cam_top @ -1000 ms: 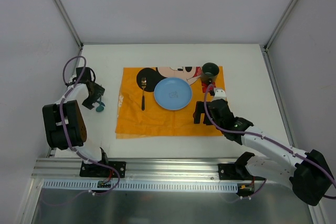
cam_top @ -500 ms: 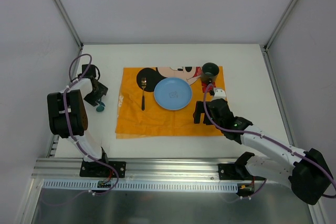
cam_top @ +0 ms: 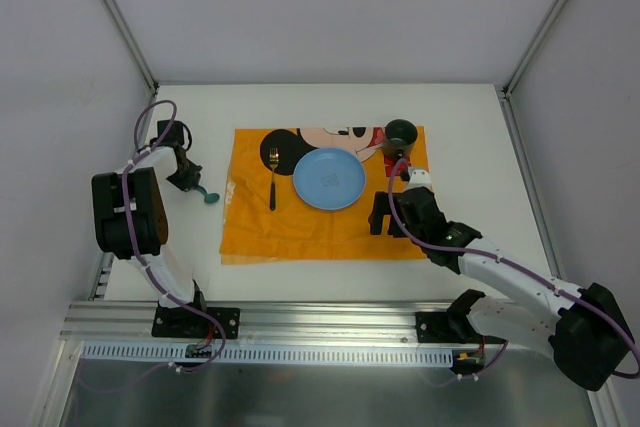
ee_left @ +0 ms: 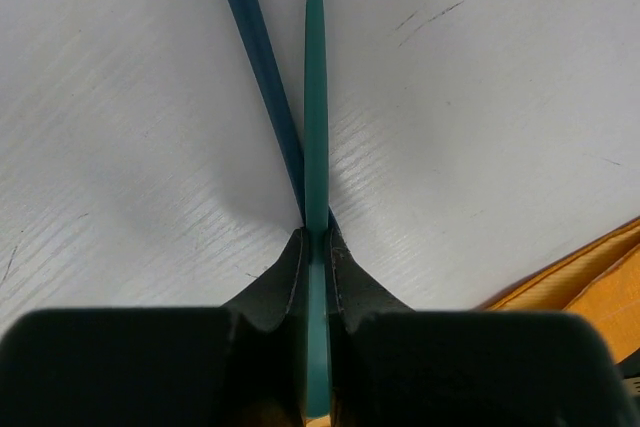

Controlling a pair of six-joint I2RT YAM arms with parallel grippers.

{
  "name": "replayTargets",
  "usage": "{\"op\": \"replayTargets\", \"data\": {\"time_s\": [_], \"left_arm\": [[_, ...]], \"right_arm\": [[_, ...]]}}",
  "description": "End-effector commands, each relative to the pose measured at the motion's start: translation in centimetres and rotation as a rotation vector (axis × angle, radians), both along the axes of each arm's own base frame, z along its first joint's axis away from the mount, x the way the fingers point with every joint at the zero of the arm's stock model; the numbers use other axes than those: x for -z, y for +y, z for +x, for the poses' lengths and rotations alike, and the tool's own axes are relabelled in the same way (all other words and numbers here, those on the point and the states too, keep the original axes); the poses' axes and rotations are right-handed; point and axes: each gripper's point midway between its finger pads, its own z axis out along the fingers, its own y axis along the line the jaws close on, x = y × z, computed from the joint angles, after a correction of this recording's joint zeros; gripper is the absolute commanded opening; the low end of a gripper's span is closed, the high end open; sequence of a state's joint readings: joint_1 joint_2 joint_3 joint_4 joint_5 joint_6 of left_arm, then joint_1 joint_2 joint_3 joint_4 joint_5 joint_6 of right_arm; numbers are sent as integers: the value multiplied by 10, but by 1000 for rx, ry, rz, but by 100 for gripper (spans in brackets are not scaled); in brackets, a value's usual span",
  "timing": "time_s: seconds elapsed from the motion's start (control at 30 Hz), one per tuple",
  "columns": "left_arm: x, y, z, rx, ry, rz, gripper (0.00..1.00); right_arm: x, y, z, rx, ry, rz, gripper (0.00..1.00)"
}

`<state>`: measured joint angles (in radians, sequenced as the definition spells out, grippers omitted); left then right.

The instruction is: Set the dinner table for one person

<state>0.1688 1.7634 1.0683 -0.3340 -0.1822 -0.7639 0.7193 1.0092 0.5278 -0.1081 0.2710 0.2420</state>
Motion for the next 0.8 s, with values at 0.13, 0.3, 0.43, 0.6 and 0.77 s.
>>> {"op": "replayTargets", "data": {"time_s": [0.13,0.3,0.43,0.6,0.77], "left_arm": [[-8,-16,-3,50,-7,-19,0],[-64,-40,4,123,-162,16,0],[-107,-61,6,186,-273,31,0],[-149,-92,2,284,-380,-9,0],[-172,-157,7,541,-429,-76,0]], "right_arm": [[-18,6,9,-3,-45,38,100],[-20,4,7,0,-43,34,100],[-25,4,8,8,-45,41,99],[-30,0,7,22,-50,34,99],[-46,-14,8,55,-83,-8,99]]}}
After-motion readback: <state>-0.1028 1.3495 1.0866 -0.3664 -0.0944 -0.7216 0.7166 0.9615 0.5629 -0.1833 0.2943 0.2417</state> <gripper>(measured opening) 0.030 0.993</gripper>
